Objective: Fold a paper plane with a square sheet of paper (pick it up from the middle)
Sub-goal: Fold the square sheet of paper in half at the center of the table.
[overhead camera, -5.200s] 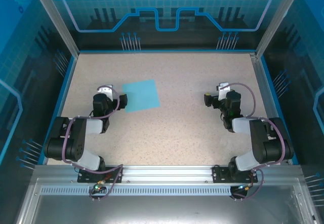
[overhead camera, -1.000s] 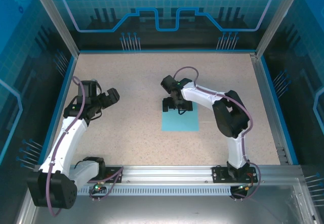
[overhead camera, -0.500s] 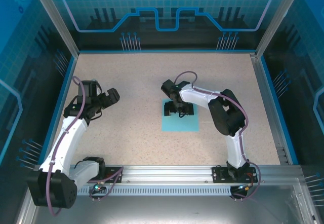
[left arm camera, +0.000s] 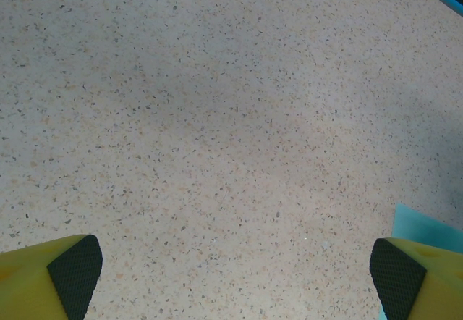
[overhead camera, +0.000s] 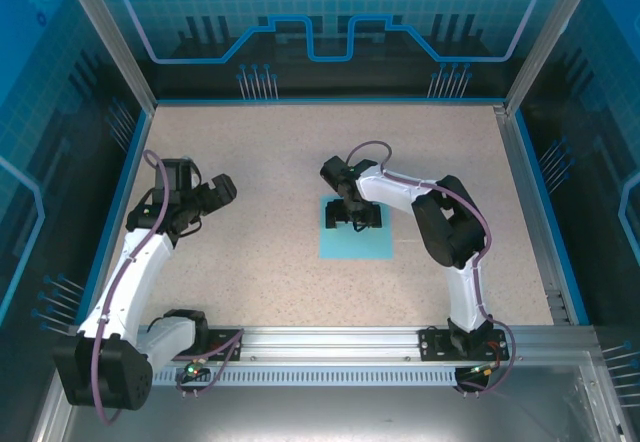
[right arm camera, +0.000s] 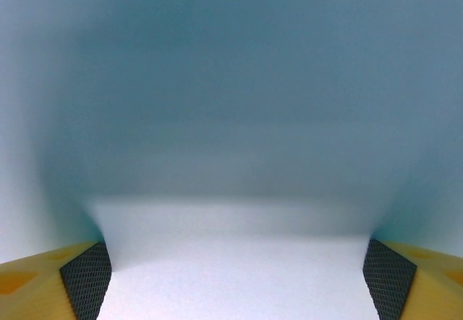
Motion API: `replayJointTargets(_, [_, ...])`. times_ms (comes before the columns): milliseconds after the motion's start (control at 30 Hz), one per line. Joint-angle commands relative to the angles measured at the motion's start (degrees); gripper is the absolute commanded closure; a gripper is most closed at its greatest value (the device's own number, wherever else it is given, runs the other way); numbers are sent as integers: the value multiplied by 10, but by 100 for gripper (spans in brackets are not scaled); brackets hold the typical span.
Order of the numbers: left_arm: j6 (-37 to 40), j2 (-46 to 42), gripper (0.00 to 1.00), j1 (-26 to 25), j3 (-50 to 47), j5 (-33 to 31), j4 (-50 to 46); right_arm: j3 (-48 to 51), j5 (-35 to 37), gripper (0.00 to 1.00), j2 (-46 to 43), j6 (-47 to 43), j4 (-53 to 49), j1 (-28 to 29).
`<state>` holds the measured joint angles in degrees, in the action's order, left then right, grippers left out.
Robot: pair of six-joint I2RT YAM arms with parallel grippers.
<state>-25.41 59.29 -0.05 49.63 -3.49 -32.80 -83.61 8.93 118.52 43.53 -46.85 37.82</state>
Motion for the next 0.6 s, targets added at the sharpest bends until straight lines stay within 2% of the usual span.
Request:
replayJointTargets(0, [3, 5, 1, -3, 1, 14, -18, 43, -18, 8, 63, 0, 12, -5])
replayJointTargets(567, [4, 13, 2, -3, 3, 15, -20, 38, -11, 17, 21, -11, 6, -17])
